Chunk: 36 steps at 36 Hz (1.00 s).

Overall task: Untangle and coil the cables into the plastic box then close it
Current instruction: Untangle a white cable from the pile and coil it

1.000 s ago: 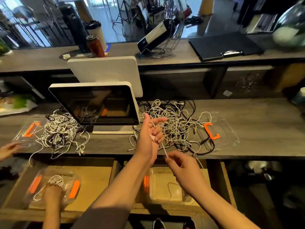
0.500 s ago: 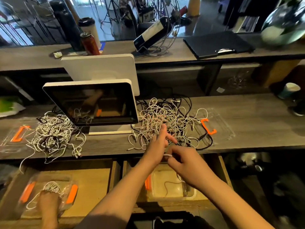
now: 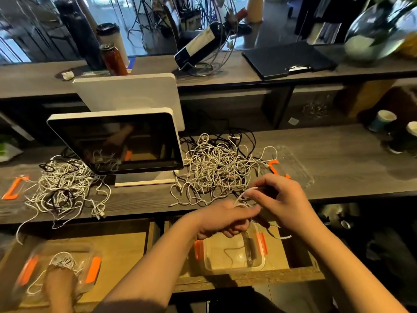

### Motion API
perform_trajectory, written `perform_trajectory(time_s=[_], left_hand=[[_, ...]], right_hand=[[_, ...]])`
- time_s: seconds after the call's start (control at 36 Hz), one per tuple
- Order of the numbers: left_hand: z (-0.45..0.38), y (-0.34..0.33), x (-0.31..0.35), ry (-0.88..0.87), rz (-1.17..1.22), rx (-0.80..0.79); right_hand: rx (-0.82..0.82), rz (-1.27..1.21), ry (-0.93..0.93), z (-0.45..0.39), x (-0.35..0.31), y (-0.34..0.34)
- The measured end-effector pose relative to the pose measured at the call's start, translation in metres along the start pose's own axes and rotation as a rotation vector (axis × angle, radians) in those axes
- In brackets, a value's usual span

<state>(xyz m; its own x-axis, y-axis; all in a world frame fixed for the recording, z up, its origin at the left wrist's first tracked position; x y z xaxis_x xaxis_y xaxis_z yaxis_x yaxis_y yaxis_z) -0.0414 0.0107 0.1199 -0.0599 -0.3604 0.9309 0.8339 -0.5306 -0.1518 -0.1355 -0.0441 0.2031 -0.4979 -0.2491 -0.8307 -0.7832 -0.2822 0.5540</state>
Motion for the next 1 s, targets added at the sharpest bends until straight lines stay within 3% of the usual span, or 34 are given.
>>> perform_trajectory(time_s=[0.31, 0.64, 0.81, 1.0], left_hand=[[0.030, 0.031, 0.026, -0.089, -0.179, 0.227], [0.035, 0.054, 0.032, -0.266, 0.218, 0.456], [0.030, 0.063, 0.045, -0.450, 0.539, 0.541], [0.030, 0.077, 0.039, -0.545, 0.660, 0.675]], right_hand=[[-0.007, -0.029, -0.109, -0.008, 0.006, -0.015], [-0.056, 0.026, -0.212, -0.013, 0.007, -0.041], [-0.270, 0.099, -0.272, -0.001, 0.010, -0.080], [-0.295, 0.157, -0.277, 0.005, 0.005, -0.094]])
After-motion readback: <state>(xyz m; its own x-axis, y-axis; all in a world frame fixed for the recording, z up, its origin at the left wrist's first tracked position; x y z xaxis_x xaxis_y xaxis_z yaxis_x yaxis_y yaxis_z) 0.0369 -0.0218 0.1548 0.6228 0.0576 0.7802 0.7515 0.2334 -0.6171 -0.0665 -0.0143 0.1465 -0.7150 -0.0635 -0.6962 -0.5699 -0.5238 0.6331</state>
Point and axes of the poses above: each hand's wrist, its own z-axis away from the middle knuckle, its own y-axis out of the back of the hand, x = y × z, the point moved 9 cm from there along -z, towards the middle knuckle, and after that the axes turned 9 degrees about -y, right-handed, at the moved point
